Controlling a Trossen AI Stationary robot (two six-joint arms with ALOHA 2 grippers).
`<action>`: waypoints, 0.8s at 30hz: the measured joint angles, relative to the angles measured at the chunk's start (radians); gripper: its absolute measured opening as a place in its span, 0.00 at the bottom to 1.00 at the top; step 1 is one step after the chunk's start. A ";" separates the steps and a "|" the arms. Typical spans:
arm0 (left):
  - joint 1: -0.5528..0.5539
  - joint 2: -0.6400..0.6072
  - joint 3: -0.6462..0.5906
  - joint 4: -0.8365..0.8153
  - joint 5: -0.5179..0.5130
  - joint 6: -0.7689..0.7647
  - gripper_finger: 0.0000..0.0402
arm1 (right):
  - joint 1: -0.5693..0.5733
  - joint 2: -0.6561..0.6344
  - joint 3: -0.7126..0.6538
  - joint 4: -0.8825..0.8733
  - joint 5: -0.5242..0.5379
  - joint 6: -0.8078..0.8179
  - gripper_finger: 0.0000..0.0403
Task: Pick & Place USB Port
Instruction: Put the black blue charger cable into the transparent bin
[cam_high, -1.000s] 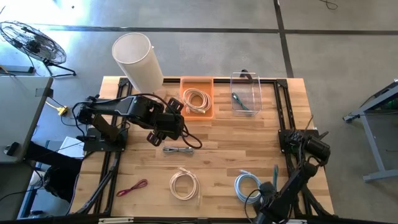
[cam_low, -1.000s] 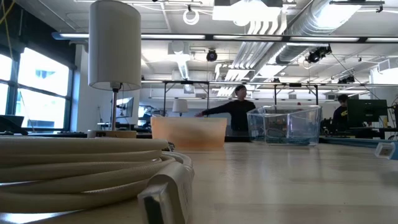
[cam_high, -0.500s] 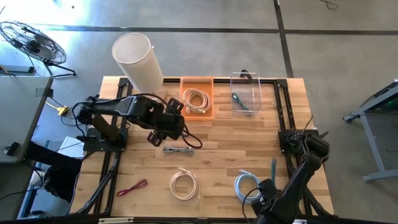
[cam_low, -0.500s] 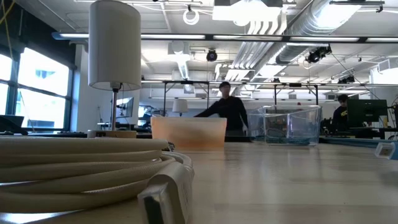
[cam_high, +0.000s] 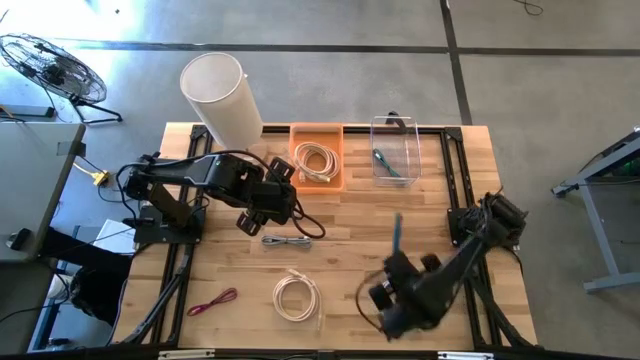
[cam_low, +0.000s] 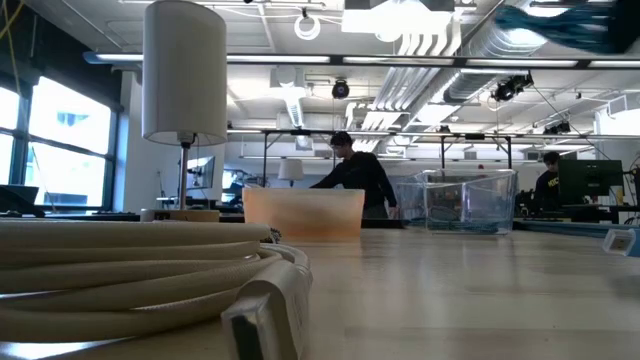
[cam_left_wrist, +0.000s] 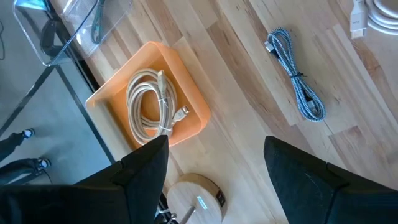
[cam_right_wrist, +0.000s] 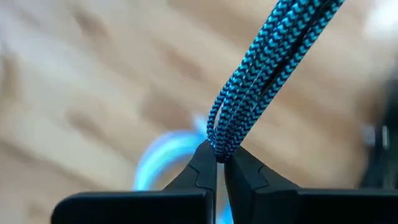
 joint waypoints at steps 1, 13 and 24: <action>0.000 0.000 0.000 0.000 0.000 0.002 0.64 | -0.024 -0.012 0.000 0.000 0.054 -0.035 0.01; 0.000 -0.085 0.000 0.000 0.003 -0.025 0.64 | -0.379 -0.293 0.002 -0.001 0.465 -0.500 0.01; 0.000 -0.130 0.000 0.000 -0.009 -0.037 0.64 | -0.797 -0.516 0.002 0.029 0.374 -0.871 0.01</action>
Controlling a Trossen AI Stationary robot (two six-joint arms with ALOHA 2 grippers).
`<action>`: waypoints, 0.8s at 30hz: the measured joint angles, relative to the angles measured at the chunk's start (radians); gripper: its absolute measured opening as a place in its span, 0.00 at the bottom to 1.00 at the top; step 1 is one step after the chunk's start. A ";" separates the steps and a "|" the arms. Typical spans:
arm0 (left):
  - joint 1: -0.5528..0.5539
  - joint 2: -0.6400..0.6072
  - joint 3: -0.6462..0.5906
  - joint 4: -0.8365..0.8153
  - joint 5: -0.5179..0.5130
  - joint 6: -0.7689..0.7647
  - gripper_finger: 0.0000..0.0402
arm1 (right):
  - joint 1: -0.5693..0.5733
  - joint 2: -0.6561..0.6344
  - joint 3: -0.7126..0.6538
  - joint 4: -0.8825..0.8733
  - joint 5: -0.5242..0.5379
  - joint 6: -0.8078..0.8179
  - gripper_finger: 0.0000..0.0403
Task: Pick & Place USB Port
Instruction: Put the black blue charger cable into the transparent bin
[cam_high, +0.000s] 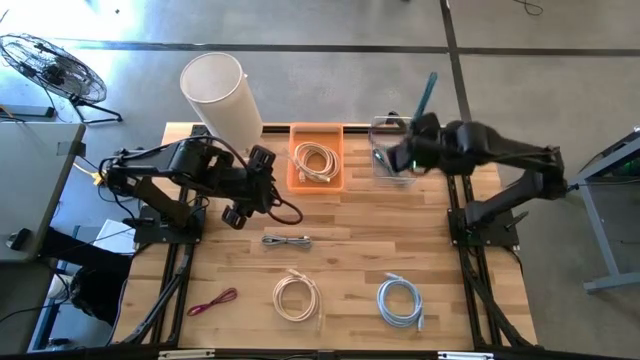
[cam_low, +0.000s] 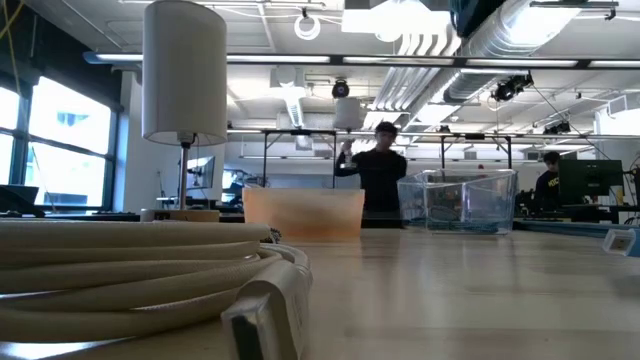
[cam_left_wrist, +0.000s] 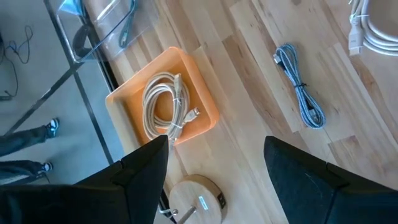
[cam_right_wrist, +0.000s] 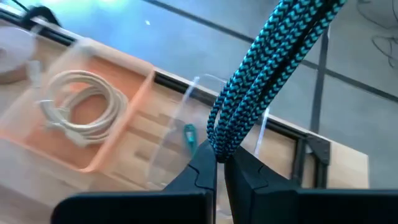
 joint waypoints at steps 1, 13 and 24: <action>0.000 -0.002 0.000 0.000 0.000 0.000 0.64 | -0.035 -0.002 0.000 0.016 -0.027 -0.041 0.01; 0.000 -0.003 0.000 0.000 -0.025 -0.045 0.64 | -0.333 0.077 0.000 0.154 -0.369 -0.434 0.01; 0.000 -0.003 0.000 0.000 -0.024 -0.077 0.64 | -0.419 0.119 -0.008 0.127 -0.626 -0.521 0.01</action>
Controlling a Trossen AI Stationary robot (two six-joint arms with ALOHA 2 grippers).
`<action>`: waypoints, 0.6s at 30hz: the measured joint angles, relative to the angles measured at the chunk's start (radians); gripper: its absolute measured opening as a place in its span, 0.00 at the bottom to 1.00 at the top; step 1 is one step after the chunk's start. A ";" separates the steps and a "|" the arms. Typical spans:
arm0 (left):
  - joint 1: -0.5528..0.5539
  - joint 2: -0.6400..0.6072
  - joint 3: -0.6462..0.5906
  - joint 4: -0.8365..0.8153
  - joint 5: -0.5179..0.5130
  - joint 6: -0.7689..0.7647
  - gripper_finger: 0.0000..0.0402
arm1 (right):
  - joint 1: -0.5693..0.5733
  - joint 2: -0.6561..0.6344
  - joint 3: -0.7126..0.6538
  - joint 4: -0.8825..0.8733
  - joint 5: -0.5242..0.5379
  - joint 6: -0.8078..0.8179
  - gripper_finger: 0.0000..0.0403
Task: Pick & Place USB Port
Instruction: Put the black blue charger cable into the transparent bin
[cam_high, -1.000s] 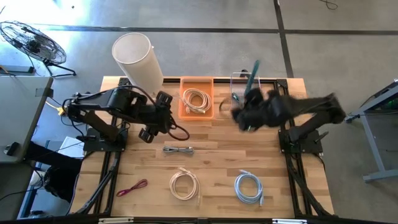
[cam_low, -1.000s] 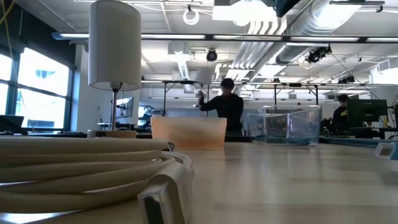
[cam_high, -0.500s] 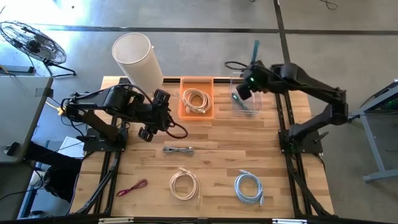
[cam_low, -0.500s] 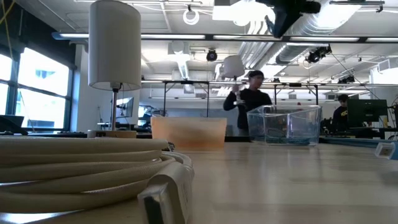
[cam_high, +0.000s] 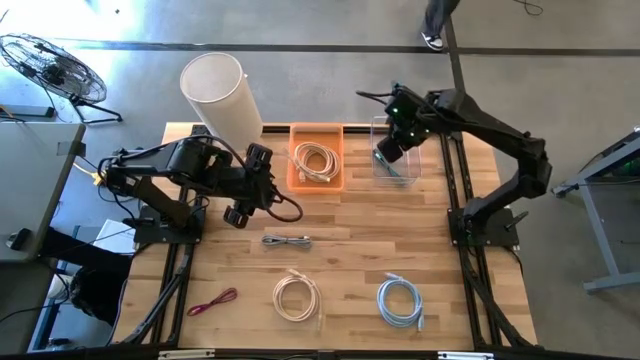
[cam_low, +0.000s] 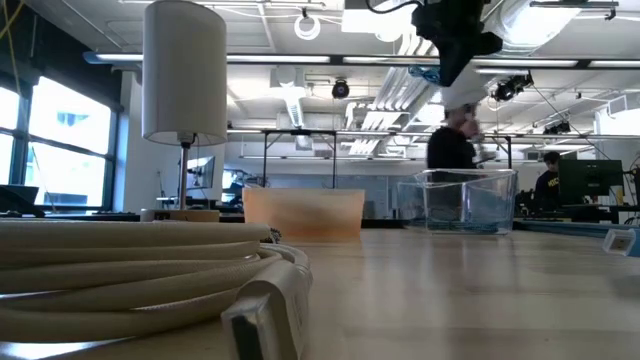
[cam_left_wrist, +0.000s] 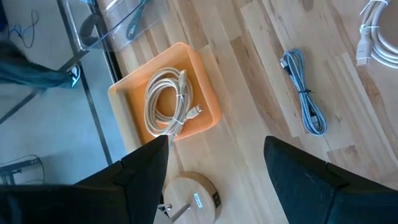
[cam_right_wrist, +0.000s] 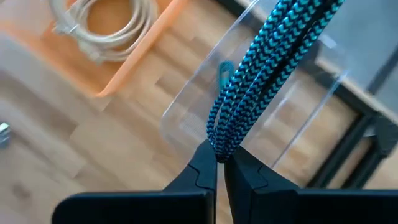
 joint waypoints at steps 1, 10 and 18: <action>0.000 0.000 0.000 0.000 0.000 -0.002 0.64 | -0.003 -0.002 -0.012 0.000 -0.028 -0.001 0.01; 0.000 0.000 0.000 0.000 0.037 -0.001 0.64 | -0.059 -0.011 -0.265 0.034 -0.125 -0.043 0.01; 0.000 0.000 0.000 0.000 0.037 0.006 0.64 | -0.068 -0.011 -0.429 0.202 -0.107 -0.022 0.04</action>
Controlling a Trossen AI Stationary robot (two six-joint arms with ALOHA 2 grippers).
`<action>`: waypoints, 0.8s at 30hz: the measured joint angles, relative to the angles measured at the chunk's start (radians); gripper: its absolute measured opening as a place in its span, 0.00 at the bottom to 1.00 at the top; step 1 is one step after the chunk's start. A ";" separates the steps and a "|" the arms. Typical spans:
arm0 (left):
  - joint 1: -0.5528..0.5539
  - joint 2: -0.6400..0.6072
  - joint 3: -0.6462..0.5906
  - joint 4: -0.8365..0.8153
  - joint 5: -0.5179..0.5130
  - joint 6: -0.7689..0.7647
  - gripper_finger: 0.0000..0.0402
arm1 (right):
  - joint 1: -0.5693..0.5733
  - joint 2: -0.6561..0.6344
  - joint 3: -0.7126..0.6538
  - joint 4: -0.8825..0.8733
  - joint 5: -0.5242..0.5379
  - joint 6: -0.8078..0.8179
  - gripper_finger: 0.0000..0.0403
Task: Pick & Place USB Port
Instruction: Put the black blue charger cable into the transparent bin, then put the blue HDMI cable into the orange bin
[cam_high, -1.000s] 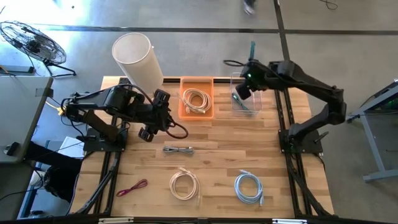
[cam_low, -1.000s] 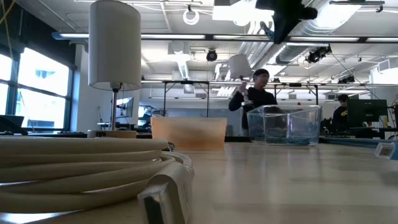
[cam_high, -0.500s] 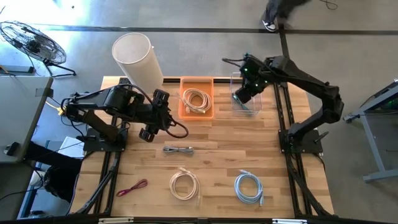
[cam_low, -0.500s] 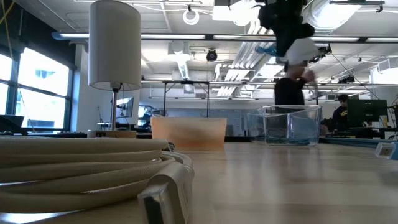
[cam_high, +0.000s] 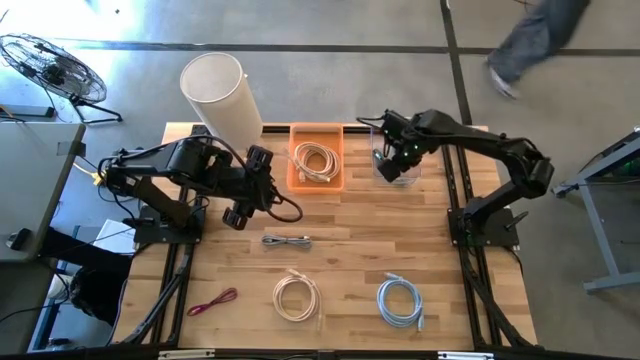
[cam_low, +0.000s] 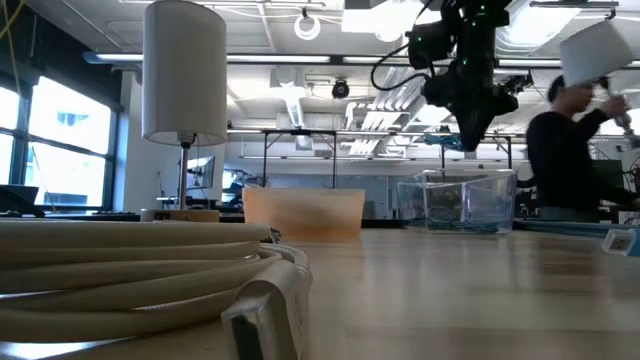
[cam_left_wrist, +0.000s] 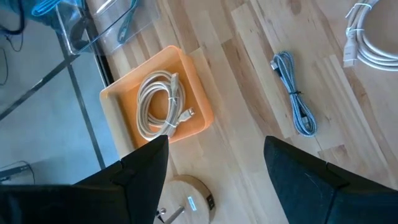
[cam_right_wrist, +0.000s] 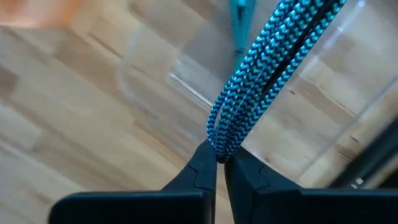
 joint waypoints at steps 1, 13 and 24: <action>0.000 0.000 0.000 0.000 0.000 0.000 0.64 | 0.000 0.000 -0.009 -0.002 0.018 -0.007 0.05; 0.000 0.000 0.000 0.000 -0.001 0.000 0.64 | 0.002 -0.001 -0.034 0.028 0.047 -0.007 0.38; 0.000 0.000 0.000 0.000 -0.022 -0.005 0.64 | 0.008 -0.061 -0.034 0.203 0.045 -0.122 0.48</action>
